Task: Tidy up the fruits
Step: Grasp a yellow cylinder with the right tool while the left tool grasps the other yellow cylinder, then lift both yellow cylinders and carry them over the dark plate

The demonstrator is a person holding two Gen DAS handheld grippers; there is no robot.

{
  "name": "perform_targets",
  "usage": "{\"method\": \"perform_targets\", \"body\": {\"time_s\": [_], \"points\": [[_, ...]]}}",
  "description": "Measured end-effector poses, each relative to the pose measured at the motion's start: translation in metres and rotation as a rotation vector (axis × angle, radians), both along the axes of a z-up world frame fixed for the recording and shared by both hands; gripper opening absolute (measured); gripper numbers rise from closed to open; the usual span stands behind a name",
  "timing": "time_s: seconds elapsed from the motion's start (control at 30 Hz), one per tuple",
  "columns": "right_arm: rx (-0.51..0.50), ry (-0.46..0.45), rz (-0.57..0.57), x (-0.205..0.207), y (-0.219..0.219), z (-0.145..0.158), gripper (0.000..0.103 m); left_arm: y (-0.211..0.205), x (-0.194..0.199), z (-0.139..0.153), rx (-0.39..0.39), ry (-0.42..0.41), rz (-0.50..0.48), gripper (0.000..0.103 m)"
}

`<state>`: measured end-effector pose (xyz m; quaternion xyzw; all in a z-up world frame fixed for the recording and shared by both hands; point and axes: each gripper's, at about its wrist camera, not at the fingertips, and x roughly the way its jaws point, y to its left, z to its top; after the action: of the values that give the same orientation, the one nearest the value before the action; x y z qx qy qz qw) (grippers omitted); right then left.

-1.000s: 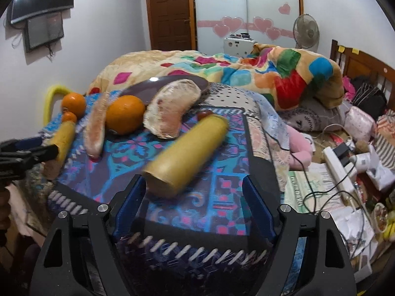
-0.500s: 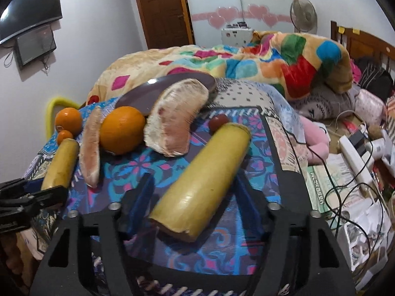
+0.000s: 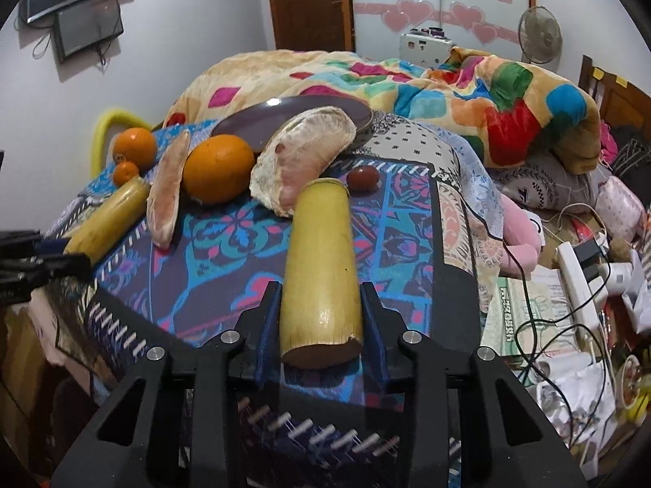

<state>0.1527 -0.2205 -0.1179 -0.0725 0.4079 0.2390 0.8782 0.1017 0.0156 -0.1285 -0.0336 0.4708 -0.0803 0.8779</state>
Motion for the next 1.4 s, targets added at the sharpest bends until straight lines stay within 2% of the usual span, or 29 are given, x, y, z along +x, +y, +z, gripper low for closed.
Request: {"method": "perform_targets", "body": {"time_s": [0.17, 0.3, 0.4, 0.47, 0.67, 0.8, 0.97, 1.07, 1.23, 1.4], "points": [[-0.043, 0.027, 0.033, 0.003, 0.005, 0.005, 0.035, -0.008, 0.013, 0.004, 0.05, 0.032, -0.027, 0.04], [-0.016, 0.097, 0.069, 0.012, 0.009, 0.008, 0.05, -0.01, 0.029, 0.003, 0.065, 0.059, -0.032, 0.042], [-0.016, 0.121, 0.075, 0.022, 0.012, 0.008, 0.05, -0.01, 0.039, 0.002, 0.073, 0.066, -0.037, 0.042], [-0.034, 0.114, 0.078, 0.027, 0.016, 0.007, 0.05, -0.008, 0.047, 0.0, 0.074, 0.067, -0.043, 0.045], [-0.087, 0.105, 0.083, 0.037, 0.025, 0.0, 0.047, -0.011, 0.063, -0.008, 0.095, 0.076, -0.048, 0.045], [-0.113, 0.069, 0.085, 0.035, 0.025, -0.001, 0.035, -0.011, 0.067, -0.011, 0.09, 0.052, -0.047, 0.045], [-0.113, 0.056, 0.115, 0.031, 0.025, 0.002, 0.034, -0.017, 0.063, -0.008, 0.128, 0.03, -0.058, 0.041], [-0.109, 0.038, 0.13, 0.027, 0.029, 0.006, 0.034, -0.02, 0.059, 0.001, 0.161, -0.02, -0.047, 0.04], [-0.114, -0.021, 0.142, 0.022, 0.038, 0.019, 0.034, -0.015, 0.06, 0.02, 0.12, -0.062, -0.034, 0.039], [-0.086, -0.063, 0.141, 0.023, 0.043, 0.037, 0.034, -0.017, 0.063, 0.042, 0.12, -0.116, -0.036, 0.038]]}}
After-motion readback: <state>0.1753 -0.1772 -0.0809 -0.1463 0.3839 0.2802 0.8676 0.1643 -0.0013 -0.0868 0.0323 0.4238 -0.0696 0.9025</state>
